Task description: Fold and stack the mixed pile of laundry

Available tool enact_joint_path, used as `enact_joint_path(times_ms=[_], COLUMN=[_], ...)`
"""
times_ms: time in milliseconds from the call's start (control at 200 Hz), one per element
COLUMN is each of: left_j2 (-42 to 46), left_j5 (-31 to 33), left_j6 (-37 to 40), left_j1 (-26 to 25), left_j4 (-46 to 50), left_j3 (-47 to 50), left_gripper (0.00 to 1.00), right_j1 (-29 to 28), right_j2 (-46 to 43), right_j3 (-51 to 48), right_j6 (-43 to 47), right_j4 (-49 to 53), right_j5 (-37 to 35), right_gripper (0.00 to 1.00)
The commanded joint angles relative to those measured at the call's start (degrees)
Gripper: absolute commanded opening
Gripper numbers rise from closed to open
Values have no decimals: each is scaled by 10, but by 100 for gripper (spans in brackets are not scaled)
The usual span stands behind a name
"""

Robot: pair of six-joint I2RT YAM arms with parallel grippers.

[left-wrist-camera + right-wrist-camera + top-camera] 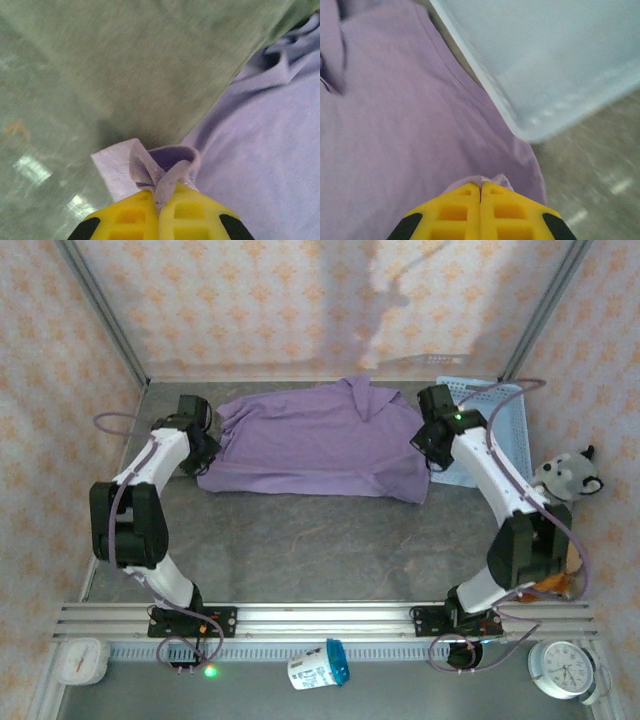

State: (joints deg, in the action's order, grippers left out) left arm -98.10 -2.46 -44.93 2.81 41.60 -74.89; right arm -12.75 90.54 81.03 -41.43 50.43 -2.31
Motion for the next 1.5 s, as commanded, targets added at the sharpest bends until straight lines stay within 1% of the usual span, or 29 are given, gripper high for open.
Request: enact_joint_path(times_ms=[0,55,70,95,105,115,120,125,140,150,165,170,205,270,360,425,445,510,590,666,716,806,831,851,956,1151,1246,1296,1491], left_j2=[-56,-94,-104,-125,-134,-141,-144,-148,-155,-162,-169,-172,-181,-173,-140,-116,-91,-55,-20,4,12,6,1,-6,-46,-145,-160,-162,-174], left_j5=[35,33,31,24,22,19,17,15,11,8,7,6,2,0,2,-3,-6,-22,-46,-65,-71,-67,-66,-68,-78,-89,-89,-88,-73], left_j6=[4,9,10,13,15,16,16,17,18,18,19,19,23,30,38,43,45,50,51,46,44,44,43,42,40,55,54,52,58], left_j1=[10,11,12,12,13,13,12,12,12,13,12,12,11,11,12,9,8,2,-9,-23,-34,-59,-66,-69,-84,-96,-104,-109,-112], left_j4=[44,62,66,73,78,82,85,88,95,101,110,113,121,118,107,97,91,72,47,24,8,-8,-8,-9,-25,-25,-30,-37,-37], left_j3=[-84,-128,-138,-160,-168,-176,-180,-185,-196,-202,-216,-220,-236,-238,-214,-186,-174,-136,-90,-56,-36,-21,-21,-21,-27,-67,-61,-50,-15], left_gripper=[0,0,1,10,17,29,36,42,59,67,75,76,83,87,87,87,87,86,79,64,49,27,22,21,21,23,24,24,24], right_j1=[13,16,16,17,17,18,18,18,18,18,19,19,19,18,17,15,14,9,0,-17,-32,-65,-73,-80,-102,-107,-109,-108,-90], right_j2=[79,133,147,175,185,197,208,208,224,233,248,255,277,286,259,228,215,178,137,114,108,111,115,122,172,243,247,247,250], right_j3=[94,153,170,205,220,237,253,253,280,294,320,334,370,392,360,313,296,239,167,119,99,69,66,64,85,85,45,24,-25], right_j6=[37,56,64,76,78,79,80,80,80,81,83,87,98,114,127,136,138,143,142,141,138,121,118,117,94,41,28,23,26], right_j4=[-26,-26,-25,-18,-12,-2,7,7,25,36,49,57,71,70,50,40,37,27,11,3,3,-14,-19,-23,-24,-36,-66,-76,-69], right_j5=[4,10,13,13,12,8,3,3,-3,-7,-12,-14,-7,10,35,49,51,63,86,100,98,98,99,97,90,69,81,74,46], right_gripper=[0,0,5,14,19,25,33,33,44,52,59,62,66,68,68,67,66,63,58,50,47,42,41,41,36,33,33,33,33])
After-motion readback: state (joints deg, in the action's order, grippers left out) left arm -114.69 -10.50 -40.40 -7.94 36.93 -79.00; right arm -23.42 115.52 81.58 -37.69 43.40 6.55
